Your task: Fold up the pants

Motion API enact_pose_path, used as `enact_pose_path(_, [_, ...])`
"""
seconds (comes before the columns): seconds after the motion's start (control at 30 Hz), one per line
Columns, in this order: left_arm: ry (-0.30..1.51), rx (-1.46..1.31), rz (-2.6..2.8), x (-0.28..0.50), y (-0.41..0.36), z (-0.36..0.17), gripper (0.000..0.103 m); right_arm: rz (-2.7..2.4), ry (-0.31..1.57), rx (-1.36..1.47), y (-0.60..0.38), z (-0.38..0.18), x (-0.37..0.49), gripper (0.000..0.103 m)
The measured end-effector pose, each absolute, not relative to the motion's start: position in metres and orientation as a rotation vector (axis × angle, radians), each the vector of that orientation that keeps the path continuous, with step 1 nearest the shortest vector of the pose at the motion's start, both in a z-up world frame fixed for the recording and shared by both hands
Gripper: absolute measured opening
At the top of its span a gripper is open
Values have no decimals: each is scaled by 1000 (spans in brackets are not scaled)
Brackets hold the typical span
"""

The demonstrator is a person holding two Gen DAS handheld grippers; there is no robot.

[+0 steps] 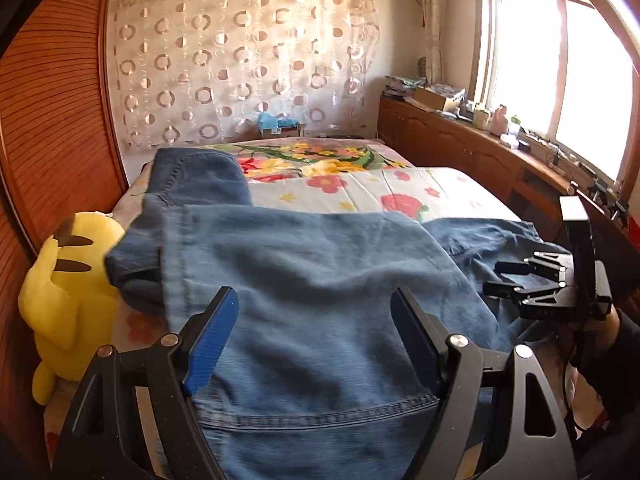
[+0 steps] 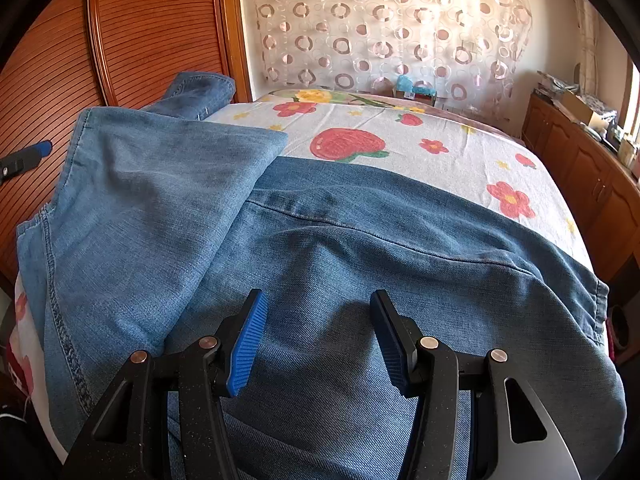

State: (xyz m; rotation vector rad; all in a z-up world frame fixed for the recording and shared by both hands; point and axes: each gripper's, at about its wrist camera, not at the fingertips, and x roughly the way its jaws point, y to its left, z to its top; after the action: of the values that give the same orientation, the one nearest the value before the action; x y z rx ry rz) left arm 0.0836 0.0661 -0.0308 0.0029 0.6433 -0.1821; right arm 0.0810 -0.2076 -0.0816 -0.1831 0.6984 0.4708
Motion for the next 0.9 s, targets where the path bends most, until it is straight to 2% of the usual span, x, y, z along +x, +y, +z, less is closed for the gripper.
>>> enact_pose_path(0.9, [768, -27, -230, 91, 3, -88, 79, 446, 699, -236, -205, -84, 79, 57])
